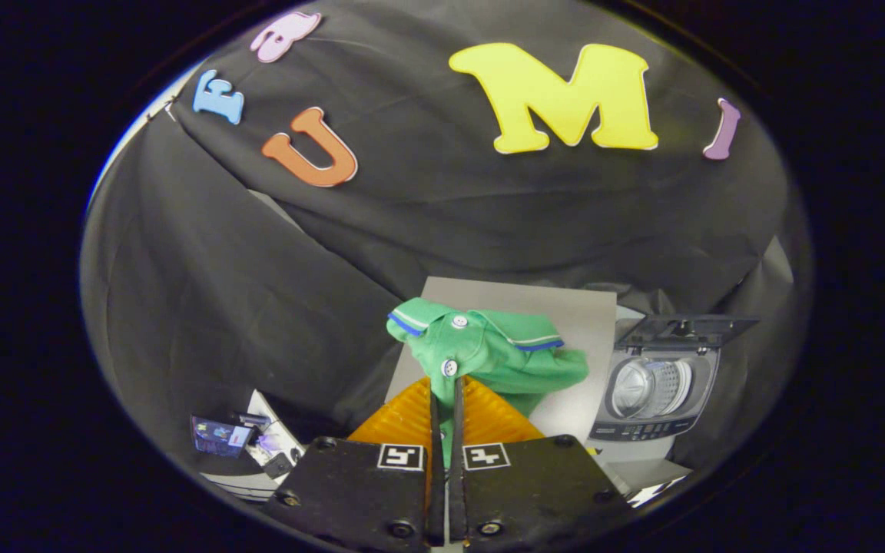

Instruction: Put the clothes into the washing machine and then close the washing machine lid.

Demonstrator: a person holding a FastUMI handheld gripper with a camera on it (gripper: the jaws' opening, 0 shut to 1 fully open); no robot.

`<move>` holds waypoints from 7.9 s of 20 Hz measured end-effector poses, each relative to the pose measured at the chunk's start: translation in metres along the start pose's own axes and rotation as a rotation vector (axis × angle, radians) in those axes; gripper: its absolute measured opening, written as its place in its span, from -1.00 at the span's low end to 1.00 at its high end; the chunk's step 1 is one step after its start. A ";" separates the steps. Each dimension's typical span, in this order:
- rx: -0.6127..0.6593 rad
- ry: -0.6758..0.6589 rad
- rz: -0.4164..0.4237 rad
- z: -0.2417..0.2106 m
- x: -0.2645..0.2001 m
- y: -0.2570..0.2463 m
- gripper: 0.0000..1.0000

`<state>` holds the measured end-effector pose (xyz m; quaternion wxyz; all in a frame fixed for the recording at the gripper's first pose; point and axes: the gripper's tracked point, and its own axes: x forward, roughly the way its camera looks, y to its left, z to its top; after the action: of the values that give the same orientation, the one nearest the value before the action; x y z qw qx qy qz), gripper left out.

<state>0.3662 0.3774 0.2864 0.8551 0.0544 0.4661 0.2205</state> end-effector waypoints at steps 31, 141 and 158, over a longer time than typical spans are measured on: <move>0.134 -0.145 -0.146 -0.066 -0.139 -0.245 -0.89; -0.034 -0.471 -0.377 0.046 0.143 -0.503 0.94; -0.033 -0.648 -0.479 -0.035 0.113 -0.483 0.94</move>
<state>0.5481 -0.0118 0.0357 0.9857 -0.0026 0.1683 -0.0061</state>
